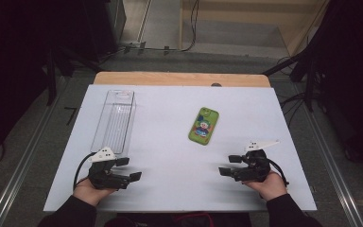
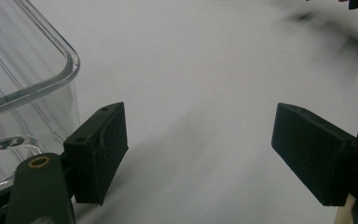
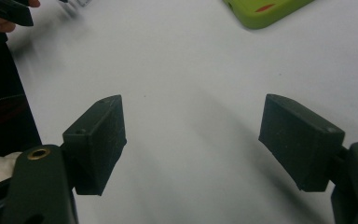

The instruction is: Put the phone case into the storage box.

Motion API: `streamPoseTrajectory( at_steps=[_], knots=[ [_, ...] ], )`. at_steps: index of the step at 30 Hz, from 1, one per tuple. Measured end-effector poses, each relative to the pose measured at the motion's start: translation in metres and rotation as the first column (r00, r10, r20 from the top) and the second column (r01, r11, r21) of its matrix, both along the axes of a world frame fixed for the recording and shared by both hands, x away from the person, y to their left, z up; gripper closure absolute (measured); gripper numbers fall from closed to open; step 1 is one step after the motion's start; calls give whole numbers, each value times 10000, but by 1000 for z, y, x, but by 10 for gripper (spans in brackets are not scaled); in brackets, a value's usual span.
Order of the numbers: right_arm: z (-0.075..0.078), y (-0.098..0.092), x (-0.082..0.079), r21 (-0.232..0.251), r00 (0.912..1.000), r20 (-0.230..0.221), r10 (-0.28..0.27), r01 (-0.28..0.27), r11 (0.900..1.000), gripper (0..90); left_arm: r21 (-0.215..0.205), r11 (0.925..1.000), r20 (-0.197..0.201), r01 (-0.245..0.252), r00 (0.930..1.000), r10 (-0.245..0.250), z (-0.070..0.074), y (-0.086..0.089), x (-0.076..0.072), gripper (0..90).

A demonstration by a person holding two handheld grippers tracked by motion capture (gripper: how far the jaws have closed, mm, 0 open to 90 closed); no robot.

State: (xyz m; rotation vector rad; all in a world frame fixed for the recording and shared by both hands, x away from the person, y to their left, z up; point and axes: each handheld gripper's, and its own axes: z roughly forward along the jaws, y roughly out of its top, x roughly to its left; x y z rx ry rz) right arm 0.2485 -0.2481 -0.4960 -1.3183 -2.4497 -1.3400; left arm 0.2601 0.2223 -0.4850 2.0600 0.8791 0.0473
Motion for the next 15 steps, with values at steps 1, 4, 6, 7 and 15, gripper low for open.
streamPoseTrajectory(
  at_steps=[1,4,6,7,15],
  knots=[
    [1,1,1,12,10000,-48,-2,2,10000,212,-2,10000,0,4,10000,-4,0,0,0,192],
    [6,3,4,62,10000,-46,-17,17,10000,218,11,10000,-18,-34,10000,34,0,0,0,192],
    [10,5,7,-2,10000,16,-49,49,10000,218,15,10000,-20,-35,10000,35,0,0,0,192],
    [13,8,10,47,10000,51,-43,43,10000,218,2,10000,-29,-21,10000,21,0,0,0,192],
    [19,17,22,-101,9998,89,163,-162,9998,223,9,10000,-1,-17,10000,17,0,1,0,192]
  ],
)
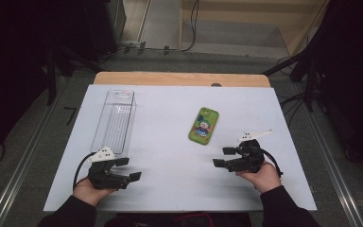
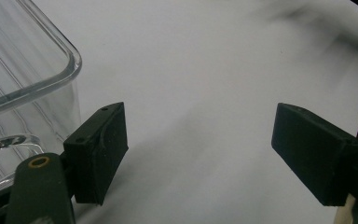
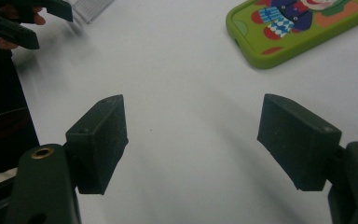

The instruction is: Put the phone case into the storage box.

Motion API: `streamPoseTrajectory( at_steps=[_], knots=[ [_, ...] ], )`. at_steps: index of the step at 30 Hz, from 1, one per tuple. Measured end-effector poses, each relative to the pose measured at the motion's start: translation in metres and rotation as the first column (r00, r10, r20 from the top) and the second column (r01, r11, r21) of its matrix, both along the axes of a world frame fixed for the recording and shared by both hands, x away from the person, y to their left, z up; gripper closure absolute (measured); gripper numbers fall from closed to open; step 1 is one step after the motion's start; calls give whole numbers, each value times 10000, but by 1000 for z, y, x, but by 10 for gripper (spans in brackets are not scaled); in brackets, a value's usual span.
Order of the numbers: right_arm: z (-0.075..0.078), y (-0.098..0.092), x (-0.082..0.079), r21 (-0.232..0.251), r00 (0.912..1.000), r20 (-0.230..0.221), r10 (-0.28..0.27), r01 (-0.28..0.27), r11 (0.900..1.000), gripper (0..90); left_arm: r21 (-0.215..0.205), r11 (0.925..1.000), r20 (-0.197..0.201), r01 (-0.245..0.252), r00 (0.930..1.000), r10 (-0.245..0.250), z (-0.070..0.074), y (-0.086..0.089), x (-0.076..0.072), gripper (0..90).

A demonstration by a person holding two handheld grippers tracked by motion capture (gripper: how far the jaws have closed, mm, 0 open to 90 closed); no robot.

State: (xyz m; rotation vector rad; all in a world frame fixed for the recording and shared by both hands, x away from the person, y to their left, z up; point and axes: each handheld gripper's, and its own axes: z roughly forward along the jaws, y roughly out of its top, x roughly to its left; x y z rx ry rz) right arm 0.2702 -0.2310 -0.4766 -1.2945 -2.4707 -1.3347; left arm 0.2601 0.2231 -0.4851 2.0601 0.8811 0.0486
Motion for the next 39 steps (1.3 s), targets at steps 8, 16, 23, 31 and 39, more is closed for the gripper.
streamPoseTrajectory(
  at_steps=[8,16,23,31,39],
  knots=[
    [4,6,11,-164,9999,80,154,-152,9997,225,-19,10000,-6,7,10000,-7,0,0,0,192],
    [11,10,21,-399,9997,173,166,-159,9991,226,15,10000,-25,8,10000,-8,0,0,0,192],
    [18,15,30,-629,9997,153,167,-157,9979,235,8,10000,-45,22,10000,-22,0,0,0,192],
    [24,18,40,-650,9996,214,190,-176,9977,236,-1,10000,-39,30,10000,-30,0,0,0,192],
    [28,24,48,-718,9994,219,256,-239,9971,236,-5,10000,-59,43,10000,-43,0,0,0,192]
  ],
)
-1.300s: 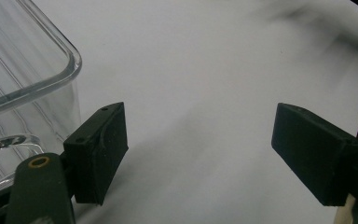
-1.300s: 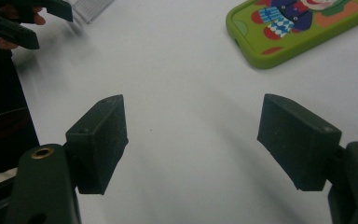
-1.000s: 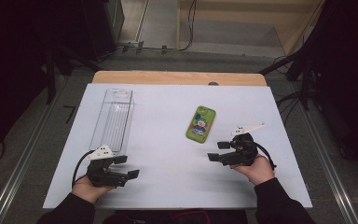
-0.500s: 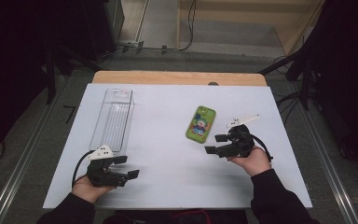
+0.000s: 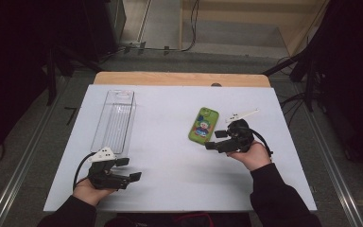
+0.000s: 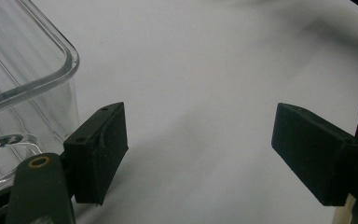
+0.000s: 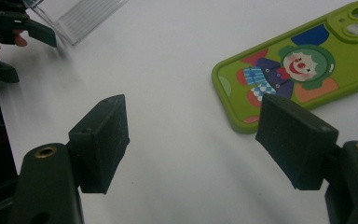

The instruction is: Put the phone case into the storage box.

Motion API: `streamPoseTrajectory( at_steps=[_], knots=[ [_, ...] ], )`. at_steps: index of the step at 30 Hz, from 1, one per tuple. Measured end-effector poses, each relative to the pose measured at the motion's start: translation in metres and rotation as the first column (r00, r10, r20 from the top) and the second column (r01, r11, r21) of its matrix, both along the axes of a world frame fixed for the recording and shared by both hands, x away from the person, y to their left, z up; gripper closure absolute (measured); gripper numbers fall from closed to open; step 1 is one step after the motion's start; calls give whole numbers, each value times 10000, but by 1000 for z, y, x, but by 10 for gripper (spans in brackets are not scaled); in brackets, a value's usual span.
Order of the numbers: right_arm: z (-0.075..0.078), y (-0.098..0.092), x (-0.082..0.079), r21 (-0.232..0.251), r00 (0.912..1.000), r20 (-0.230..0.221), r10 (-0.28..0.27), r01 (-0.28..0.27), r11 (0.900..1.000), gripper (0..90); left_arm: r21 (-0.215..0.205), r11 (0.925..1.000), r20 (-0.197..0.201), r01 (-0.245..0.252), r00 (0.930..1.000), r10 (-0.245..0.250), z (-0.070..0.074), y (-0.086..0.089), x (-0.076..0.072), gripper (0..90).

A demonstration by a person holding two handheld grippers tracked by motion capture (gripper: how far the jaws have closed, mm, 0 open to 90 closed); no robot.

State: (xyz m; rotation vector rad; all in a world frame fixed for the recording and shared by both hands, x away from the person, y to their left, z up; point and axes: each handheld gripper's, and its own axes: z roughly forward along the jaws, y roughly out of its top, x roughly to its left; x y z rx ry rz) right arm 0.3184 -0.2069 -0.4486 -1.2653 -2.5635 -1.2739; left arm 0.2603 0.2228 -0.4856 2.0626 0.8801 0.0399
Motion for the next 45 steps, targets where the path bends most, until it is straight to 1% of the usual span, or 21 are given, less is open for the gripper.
streamPoseTrajectory(
  at_steps=[7,11,24,30,31,34,36,45],
  knots=[
    [2,4,9,13,10000,57,-12,12,10000,237,-22,10000,-9,15,10000,-15,0,0,0,192],
    [2,8,15,-64,10000,57,1,-1,10000,238,-22,10000,-11,30,10000,-30,0,0,0,192],
    [4,22,30,-83,10000,-54,55,-56,9999,248,-49,10000,-26,28,10000,-28,0,0,0,192],
    [4,27,37,-113,9999,-66,88,-89,9999,248,-51,10000,-19,25,10000,-25,0,1,0,192],
    [4,28,38,-131,9999,-13,116,-116,9998,248,-42,10000,-19,26,10000,-26,0,1,0,192],
    [3,31,42,-27,10000,-50,59,-59,10000,247,-46,10000,-12,34,10000,-34,0,1,0,192],
    [2,33,44,-125,10000,-72,-54,53,9999,247,-50,10000,-21,27,10000,-27,0,0,0,192],
    [-1,43,55,-257,9999,-108,5,-8,9997,253,-36,10000,-10,40,10000,-40,0,1,0,192]
  ],
)
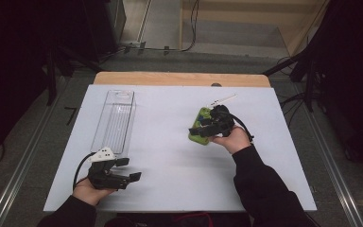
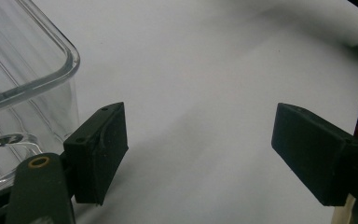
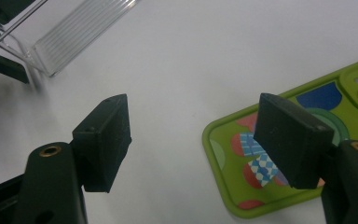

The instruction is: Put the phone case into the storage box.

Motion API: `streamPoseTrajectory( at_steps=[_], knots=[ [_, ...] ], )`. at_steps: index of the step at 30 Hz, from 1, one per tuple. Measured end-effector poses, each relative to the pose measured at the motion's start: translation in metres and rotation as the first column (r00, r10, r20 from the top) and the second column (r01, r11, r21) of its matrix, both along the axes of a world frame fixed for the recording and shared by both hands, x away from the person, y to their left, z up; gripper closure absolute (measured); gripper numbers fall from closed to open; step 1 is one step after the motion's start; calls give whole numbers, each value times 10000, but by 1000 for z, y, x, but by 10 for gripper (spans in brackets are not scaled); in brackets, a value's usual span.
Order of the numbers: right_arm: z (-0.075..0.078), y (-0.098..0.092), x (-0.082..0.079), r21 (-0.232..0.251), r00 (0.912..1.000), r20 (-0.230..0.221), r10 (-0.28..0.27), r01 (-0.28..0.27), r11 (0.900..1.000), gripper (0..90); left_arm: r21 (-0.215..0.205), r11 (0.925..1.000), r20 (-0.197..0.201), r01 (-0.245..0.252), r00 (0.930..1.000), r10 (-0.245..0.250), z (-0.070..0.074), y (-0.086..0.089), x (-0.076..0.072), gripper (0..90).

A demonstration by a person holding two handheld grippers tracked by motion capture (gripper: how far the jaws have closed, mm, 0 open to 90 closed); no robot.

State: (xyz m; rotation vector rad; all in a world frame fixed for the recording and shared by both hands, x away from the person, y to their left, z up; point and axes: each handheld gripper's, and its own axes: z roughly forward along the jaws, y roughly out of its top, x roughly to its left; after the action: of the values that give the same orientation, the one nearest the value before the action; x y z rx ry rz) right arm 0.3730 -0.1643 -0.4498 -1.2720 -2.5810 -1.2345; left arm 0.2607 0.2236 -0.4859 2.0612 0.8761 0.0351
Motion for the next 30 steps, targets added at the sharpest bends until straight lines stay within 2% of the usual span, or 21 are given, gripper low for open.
streamPoseTrajectory(
  at_steps=[13,22,26,28,29,30],
  knots=[
    [-7,15,15,-83,9997,-255,-52,50,10000,272,-9,10000,23,13,10000,-13,0,0,0,192],
    [-11,25,22,-196,9997,-255,9,-14,9998,290,-16,10000,35,-13,10000,13,0,0,0,192],
    [-13,28,23,-216,9997,-217,-70,65,9997,394,-38,10000,38,-11,10000,11,0,1,0,192],
    [-16,28,25,-157,9995,-314,-104,100,9998,498,-27,10000,45,-11,10000,12,0,1,0,192],
    [-20,27,27,-34,9991,-377,-174,173,9998,611,-25,10000,43,-6,10000,6,0,1,0,192],
    [-20,27,27,-34,9991,-377,-174,173,9998,611,-41,10000,42,-3,10000,3,0,0,0,192]
  ],
)
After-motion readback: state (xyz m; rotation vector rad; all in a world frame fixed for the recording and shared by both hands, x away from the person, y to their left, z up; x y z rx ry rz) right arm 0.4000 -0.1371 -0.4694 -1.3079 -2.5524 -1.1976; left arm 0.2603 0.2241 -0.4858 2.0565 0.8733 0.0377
